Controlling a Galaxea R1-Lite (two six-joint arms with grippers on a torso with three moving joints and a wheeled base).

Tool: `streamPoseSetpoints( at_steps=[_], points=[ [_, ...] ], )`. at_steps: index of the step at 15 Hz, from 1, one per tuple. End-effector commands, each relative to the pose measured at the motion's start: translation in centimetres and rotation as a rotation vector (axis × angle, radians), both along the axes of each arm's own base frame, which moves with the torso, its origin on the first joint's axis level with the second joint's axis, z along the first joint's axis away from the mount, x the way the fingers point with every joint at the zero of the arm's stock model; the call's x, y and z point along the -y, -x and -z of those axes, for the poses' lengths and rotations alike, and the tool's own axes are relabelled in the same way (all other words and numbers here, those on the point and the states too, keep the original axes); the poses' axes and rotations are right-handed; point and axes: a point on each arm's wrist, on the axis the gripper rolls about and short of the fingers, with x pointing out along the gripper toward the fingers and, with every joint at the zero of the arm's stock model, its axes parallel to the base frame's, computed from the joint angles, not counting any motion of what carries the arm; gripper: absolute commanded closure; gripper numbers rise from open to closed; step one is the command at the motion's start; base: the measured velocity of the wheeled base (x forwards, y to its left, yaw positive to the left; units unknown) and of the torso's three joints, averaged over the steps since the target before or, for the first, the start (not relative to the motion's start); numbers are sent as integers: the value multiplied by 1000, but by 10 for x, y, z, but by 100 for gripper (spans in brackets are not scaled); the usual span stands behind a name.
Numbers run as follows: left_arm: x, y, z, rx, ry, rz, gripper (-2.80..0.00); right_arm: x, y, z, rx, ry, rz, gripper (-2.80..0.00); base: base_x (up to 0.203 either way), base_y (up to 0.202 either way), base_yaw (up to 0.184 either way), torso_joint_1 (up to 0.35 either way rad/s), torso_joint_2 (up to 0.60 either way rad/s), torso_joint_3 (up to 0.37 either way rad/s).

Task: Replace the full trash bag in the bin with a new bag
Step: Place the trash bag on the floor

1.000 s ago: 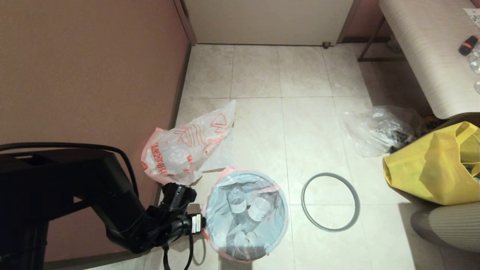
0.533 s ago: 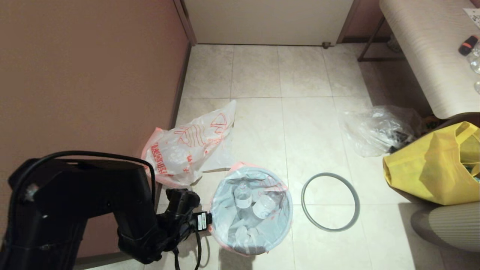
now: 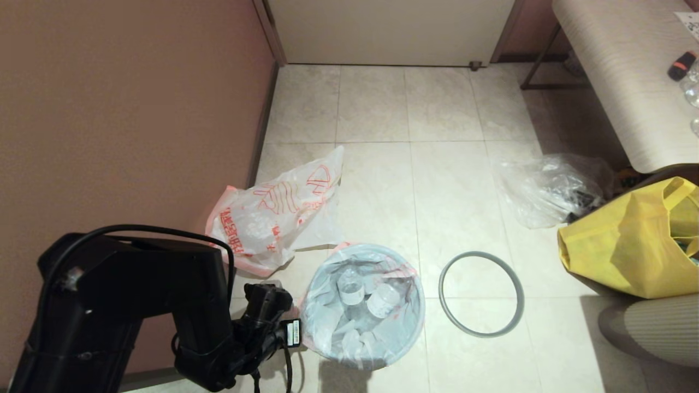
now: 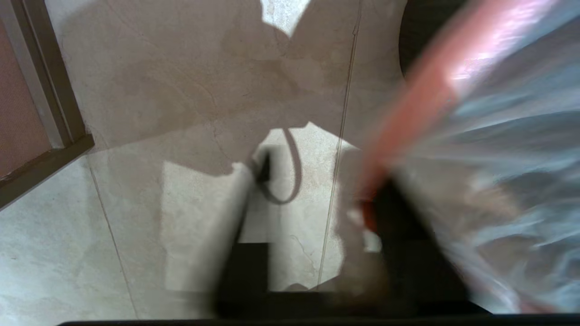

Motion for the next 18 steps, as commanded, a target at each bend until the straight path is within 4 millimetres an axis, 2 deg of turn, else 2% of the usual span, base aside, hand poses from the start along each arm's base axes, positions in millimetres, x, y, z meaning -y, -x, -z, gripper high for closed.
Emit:
streamPoseSetpoints(
  at_steps=[1, 3, 6, 10, 15, 18],
  points=[
    [0, -1, -1, 9, 3, -2, 0, 0, 0, 0, -3, 0, 0, 0, 0, 0, 0, 0, 0, 0],
    [0, 1, -2, 11, 2, -2, 0, 0, 0, 0, -3, 0, 0, 0, 0, 0, 0, 0, 0, 0],
    [-1, 8, -15, 33, -8, -10, 0, 0, 0, 0, -3, 0, 0, 0, 0, 0, 0, 0, 0, 0],
    [1, 37, -49, 58, 3, 33, 0, 0, 0, 0, -3, 0, 0, 0, 0, 0, 0, 0, 0, 0],
    [5, 68, -70, 38, 8, 97, 0, 0, 0, 0, -3, 0, 0, 0, 0, 0, 0, 0, 0, 0],
    [9, 75, -84, 8, 49, 157, 0, 0, 0, 0, -3, 0, 0, 0, 0, 0, 0, 0, 0, 0]
  ],
)
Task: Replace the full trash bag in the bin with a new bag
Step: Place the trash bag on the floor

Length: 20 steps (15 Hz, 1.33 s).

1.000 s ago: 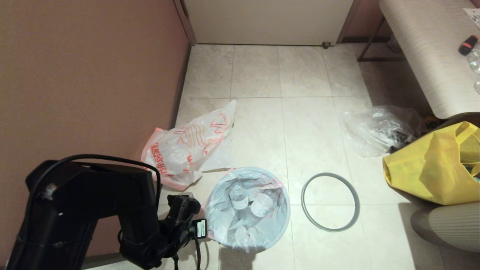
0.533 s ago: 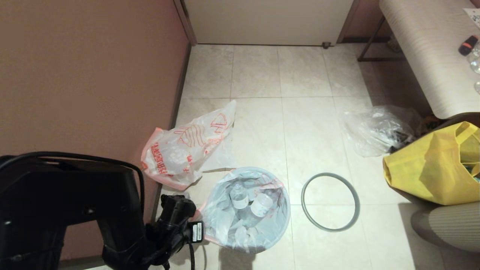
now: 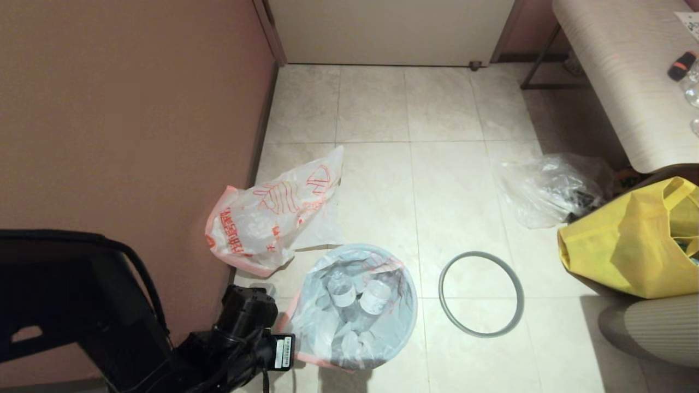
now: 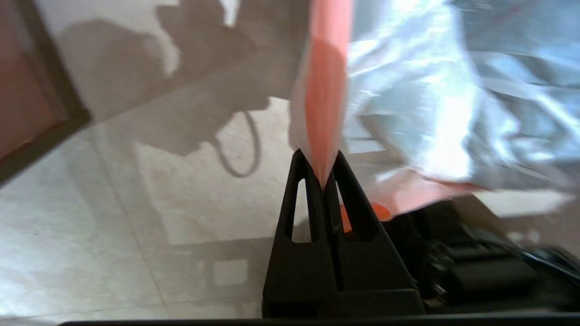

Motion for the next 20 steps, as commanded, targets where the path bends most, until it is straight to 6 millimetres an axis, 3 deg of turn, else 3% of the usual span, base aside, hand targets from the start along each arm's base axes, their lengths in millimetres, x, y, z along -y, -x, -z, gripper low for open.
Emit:
streamPoseSetpoints(
  at_steps=[1, 5, 9, 12, 15, 20],
  points=[
    [4, -1, -20, 29, 54, 22, 0, 0, 0, 0, -2, 0, 0, 0, 0, 0, 0, 0, 0, 0],
    [23, -19, -47, 24, 124, 55, 0, 0, 0, 0, -2, 0, 0, 0, 0, 0, 0, 0, 0, 0],
    [62, -40, -75, 32, 201, 85, 0, 0, 0, 0, -2, 0, 0, 0, 0, 0, 0, 0, 0, 0],
    [91, -47, -74, 21, 244, 108, 0, 0, 0, 0, -2, 0, 0, 0, 0, 0, 0, 0, 0, 0],
    [105, -53, -64, 13, 277, 127, 0, 0, 0, 0, -2, 0, 0, 0, 0, 0, 0, 0, 0, 0],
    [115, -63, -86, 81, 376, 182, 0, 0, 0, 0, -2, 0, 0, 0, 0, 0, 0, 0, 0, 0]
  ],
)
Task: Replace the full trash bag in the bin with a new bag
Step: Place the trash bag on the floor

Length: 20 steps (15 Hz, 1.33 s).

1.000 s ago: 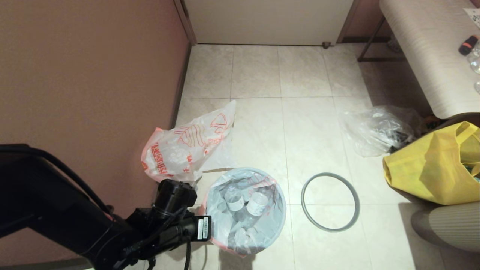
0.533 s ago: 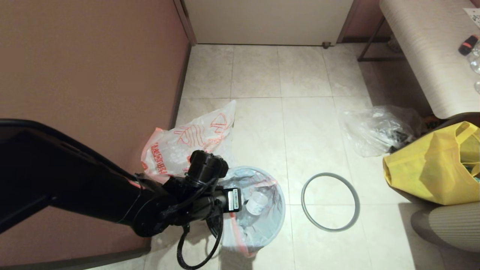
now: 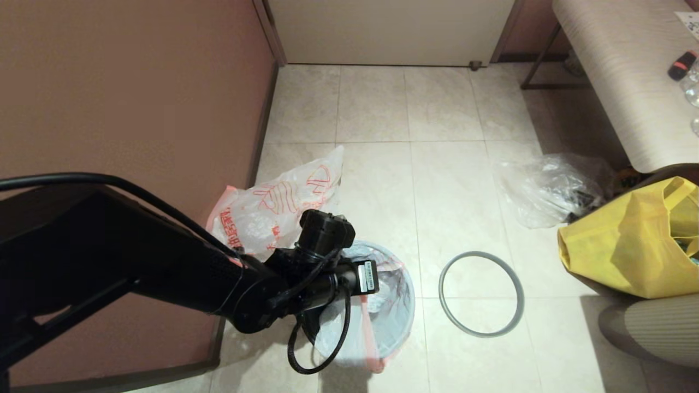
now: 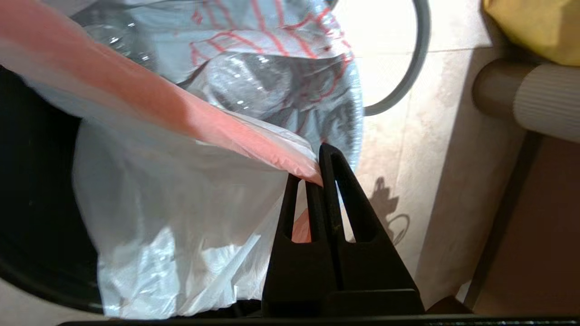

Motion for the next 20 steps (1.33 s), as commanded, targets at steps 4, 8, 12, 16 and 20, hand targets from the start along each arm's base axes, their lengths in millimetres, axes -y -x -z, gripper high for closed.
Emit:
streamPoseSetpoints(
  at_steps=[4, 8, 12, 16, 20],
  points=[
    [-1, 9, -36, 57, 87, 54, 0, 0, 0, 0, -2, 0, 0, 0, 0, 0, 0, 0, 0, 0],
    [-1, 43, -91, 106, 167, 109, 0, 0, 0, 0, -2, 0, 0, 0, 0, 0, 0, 0, 0, 0],
    [1, 64, -149, 233, 297, 153, 0, 0, 0, 0, -2, 0, 0, 0, 0, 0, 0, 0, 0, 0],
    [8, 76, -206, 367, 410, 173, 0, 0, 0, 0, -2, 0, 0, 0, 0, 0, 0, 0, 0, 0],
    [3, 87, -270, 448, 483, 178, 0, 0, 0, 0, -2, 0, 0, 0, 0, 0, 0, 0, 0, 0]
  ],
)
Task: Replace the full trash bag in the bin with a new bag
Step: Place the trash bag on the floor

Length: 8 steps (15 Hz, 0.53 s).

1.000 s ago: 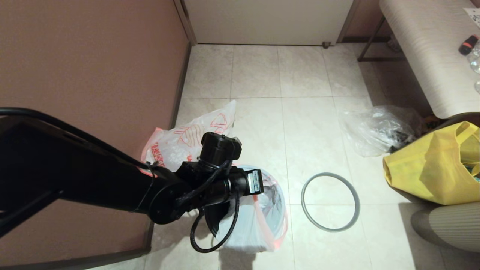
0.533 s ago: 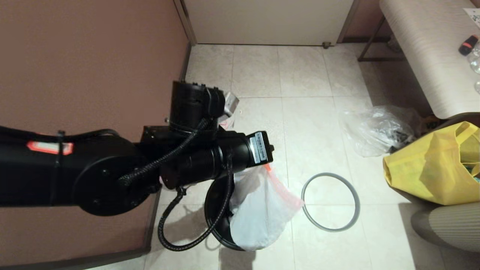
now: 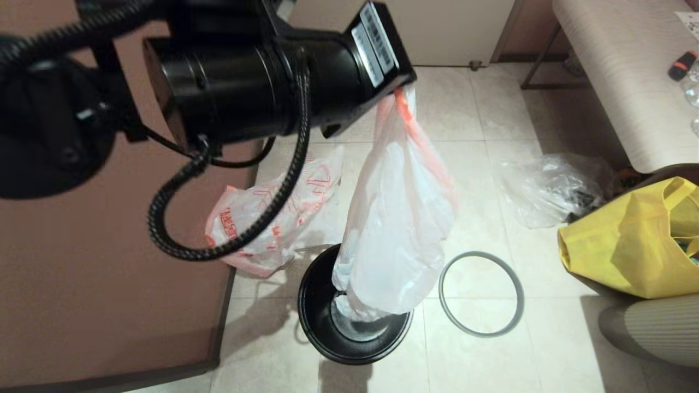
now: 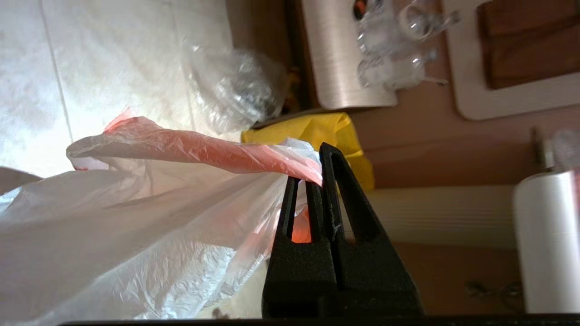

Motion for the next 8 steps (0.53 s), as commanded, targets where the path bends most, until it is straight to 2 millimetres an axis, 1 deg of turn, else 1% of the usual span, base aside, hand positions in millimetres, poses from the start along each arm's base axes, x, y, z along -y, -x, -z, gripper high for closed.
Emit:
streamPoseSetpoints(
  at_steps=[1, 3, 4, 5, 6, 8],
  points=[
    [-3, 8, -27, 34, 46, 11, 0, 0, 0, 0, -2, 0, 0, 0, 0, 0, 0, 0, 0, 0],
    [-5, 21, -51, 54, 72, 30, 0, 0, 0, 0, -2, 0, 0, 0, 0, 0, 0, 0, 0, 0],
    [-6, 32, -63, 72, 85, 47, 0, 0, 0, 0, -2, 0, 0, 0, 0, 0, 0, 0, 0, 0],
    [-6, 44, -69, 118, 56, 66, 0, 0, 0, 0, -2, 0, 0, 0, 0, 0, 0, 0, 0, 0],
    [-6, 51, -70, 154, 25, 62, 0, 0, 0, 0, -2, 0, 0, 0, 0, 0, 0, 0, 0, 0],
    [-11, 53, -76, 223, 16, 19, 0, 0, 0, 0, -2, 0, 0, 0, 0, 0, 0, 0, 0, 0]
  ],
)
